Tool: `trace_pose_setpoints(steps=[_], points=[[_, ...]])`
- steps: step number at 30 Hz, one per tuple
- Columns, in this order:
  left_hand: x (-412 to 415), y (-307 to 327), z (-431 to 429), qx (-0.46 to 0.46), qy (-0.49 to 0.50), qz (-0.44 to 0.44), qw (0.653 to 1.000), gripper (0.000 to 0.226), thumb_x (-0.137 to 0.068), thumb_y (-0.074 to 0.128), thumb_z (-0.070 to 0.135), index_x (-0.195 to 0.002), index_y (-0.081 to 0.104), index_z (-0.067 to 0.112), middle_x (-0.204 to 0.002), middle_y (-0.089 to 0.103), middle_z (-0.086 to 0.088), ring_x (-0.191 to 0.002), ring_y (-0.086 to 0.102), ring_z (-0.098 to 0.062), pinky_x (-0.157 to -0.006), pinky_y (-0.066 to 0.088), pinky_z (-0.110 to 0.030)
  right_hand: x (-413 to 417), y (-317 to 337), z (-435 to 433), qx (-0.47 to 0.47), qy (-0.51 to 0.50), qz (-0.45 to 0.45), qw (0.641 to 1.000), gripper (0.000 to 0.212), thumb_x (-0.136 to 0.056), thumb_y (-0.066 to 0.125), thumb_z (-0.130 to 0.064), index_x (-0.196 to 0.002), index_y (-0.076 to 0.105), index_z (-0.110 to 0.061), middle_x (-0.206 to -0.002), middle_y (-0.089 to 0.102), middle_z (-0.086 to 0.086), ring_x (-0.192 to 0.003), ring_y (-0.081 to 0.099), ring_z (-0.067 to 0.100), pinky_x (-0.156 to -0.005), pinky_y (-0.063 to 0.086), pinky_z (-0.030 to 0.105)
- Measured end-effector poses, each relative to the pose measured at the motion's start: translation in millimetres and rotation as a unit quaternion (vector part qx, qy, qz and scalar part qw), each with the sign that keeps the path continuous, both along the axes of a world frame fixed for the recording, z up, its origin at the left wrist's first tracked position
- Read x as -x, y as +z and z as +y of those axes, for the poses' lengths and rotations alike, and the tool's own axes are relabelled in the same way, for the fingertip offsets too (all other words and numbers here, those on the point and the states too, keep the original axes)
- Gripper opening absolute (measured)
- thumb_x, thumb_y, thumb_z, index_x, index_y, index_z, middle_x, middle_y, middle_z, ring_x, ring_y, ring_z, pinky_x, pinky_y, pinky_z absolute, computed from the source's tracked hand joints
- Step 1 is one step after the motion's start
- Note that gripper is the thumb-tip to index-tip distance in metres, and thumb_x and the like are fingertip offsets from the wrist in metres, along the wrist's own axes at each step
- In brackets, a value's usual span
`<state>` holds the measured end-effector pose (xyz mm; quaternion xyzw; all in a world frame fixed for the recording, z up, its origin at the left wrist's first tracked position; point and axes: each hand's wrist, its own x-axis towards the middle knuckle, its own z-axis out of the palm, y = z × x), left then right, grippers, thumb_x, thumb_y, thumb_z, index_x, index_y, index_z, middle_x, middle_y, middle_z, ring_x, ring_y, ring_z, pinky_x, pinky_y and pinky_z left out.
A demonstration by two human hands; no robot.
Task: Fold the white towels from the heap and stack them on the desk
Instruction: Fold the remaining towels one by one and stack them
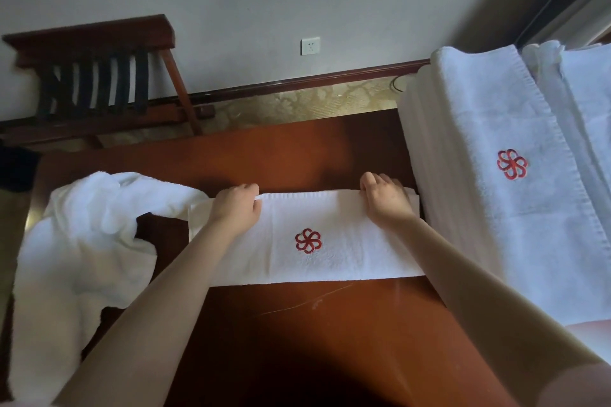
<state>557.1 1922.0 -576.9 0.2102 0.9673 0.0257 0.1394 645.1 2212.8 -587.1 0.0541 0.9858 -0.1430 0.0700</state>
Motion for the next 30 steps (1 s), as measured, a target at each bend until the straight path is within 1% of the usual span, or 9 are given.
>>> trace_pose_setpoints(steps=[5, 9, 11, 15, 17, 21, 24, 27, 30], points=[[-9.0, -1.0, 11.3, 0.049, 0.029, 0.049, 0.997, 0.01, -0.089, 0.054, 0.018, -0.097, 0.056, 0.011, -0.101, 0.061, -0.006, -0.095, 0.056, -0.027, -0.084, 0.041, -0.04, 6.5, -4.7, -8.8, -0.041, -0.018, -0.019, 0.999, 0.011, -0.09, 0.043, -0.007, -0.098, 0.05, -0.012, -0.102, 0.061, 0.006, -0.098, 0.05, 0.028, -0.081, 0.035, 0.038], [-43.4, -9.2, 28.8, -0.137, -0.062, 0.169, 0.974, 0.012, -0.072, 0.065, 0.002, -0.082, 0.061, 0.006, -0.093, 0.059, -0.009, -0.087, 0.051, -0.028, -0.077, 0.048, -0.041, 3.8, -8.7, -12.1, -0.056, -0.032, -0.015, 0.998, 0.016, -0.086, 0.047, -0.005, -0.1, 0.05, -0.012, -0.104, 0.059, 0.006, -0.1, 0.048, 0.029, -0.081, 0.034, 0.038], [-64.5, -19.3, 38.0, -0.193, -0.15, 0.147, 0.958, 0.011, -0.082, 0.055, 0.01, -0.087, 0.064, 0.007, -0.1, 0.063, -0.008, -0.097, 0.053, -0.026, -0.083, 0.048, -0.042, 2.4, -10.1, -13.2, -0.063, -0.039, -0.012, 0.997, 0.016, -0.085, 0.047, -0.004, -0.099, 0.049, -0.012, -0.103, 0.059, 0.007, -0.099, 0.048, 0.029, -0.08, 0.034, 0.038], [-80.7, -41.1, 33.3, -0.071, -0.178, 0.075, 0.979, 0.048, -0.098, 0.03, 0.034, -0.136, 0.054, 0.015, -0.145, 0.047, -0.004, -0.137, 0.04, -0.024, -0.111, 0.035, -0.046, 2.8, -10.7, -13.3, -0.042, -0.045, -0.014, 0.998, 0.017, -0.087, 0.044, -0.002, -0.099, 0.049, -0.012, -0.105, 0.058, 0.007, -0.101, 0.046, 0.029, -0.084, 0.032, 0.038], [-79.4, -46.6, 28.0, -0.036, -0.178, 0.074, 0.981, 0.052, -0.099, 0.025, 0.039, -0.144, 0.043, 0.019, -0.153, 0.035, -0.004, -0.143, 0.029, -0.024, -0.114, 0.026, -0.047, -0.1, -7.6, -15.1, -0.041, -0.058, 0.013, 0.997, 0.018, -0.089, 0.042, -0.004, -0.102, 0.053, -0.012, -0.109, 0.058, 0.007, -0.104, 0.047, 0.028, -0.092, 0.032, 0.04], [-78.4, -52.2, 27.9, -0.048, -0.159, 0.078, 0.983, 0.05, -0.099, 0.031, 0.041, -0.144, 0.042, 0.025, -0.155, 0.031, -0.004, -0.144, 0.026, -0.022, -0.112, 0.026, -0.046, -34.3, -9.9, -53.0, 0.047, -0.039, 0.193, 0.979, 0.033, -0.092, 0.039, -0.016, -0.114, 0.062, -0.005, -0.124, 0.059, 0.014, -0.118, 0.052, 0.03, -0.106, 0.031, 0.047], [-78.3, -55.9, 26.6, -0.05, -0.167, 0.085, 0.981, 0.049, -0.098, 0.033, 0.041, -0.142, 0.046, 0.024, -0.156, 0.028, -0.004, -0.145, 0.024, -0.022, -0.113, 0.026, -0.047, -69.4, -28.7, -78.4, 0.096, 0.055, 0.118, 0.987, 0.045, -0.097, 0.037, -0.021, -0.137, 0.05, -0.007, -0.147, 0.044, 0.013, -0.138, 0.038, 0.028, -0.113, 0.027, 0.05], [-77.8, -58.3, 23.3, -0.044, -0.167, 0.089, 0.981, 0.052, -0.1, 0.027, 0.042, -0.149, 0.033, 0.024, -0.159, 0.02, -0.003, -0.147, 0.016, -0.02, -0.116, 0.021, -0.047, -73.1, -40.8, -62.1, 0.076, 0.019, 0.028, 0.997, 0.052, -0.1, 0.029, -0.037, -0.148, 0.036, -0.021, -0.157, 0.021, 0.001, -0.147, 0.017, 0.023, -0.118, 0.01, 0.05], [-78.9, -58.8, 22.7, -0.026, -0.175, 0.078, 0.981, 0.055, -0.101, 0.02, 0.043, -0.152, 0.024, 0.024, -0.161, 0.012, -0.003, -0.148, 0.008, -0.021, -0.117, 0.017, -0.048, -66.0, -43.4, -31.8, 0.005, -0.029, -0.002, 1.0, 0.058, -0.098, 0.024, -0.052, -0.151, 0.026, -0.031, -0.16, 0.011, -0.003, -0.148, 0.009, 0.019, -0.117, -0.004, 0.044]])
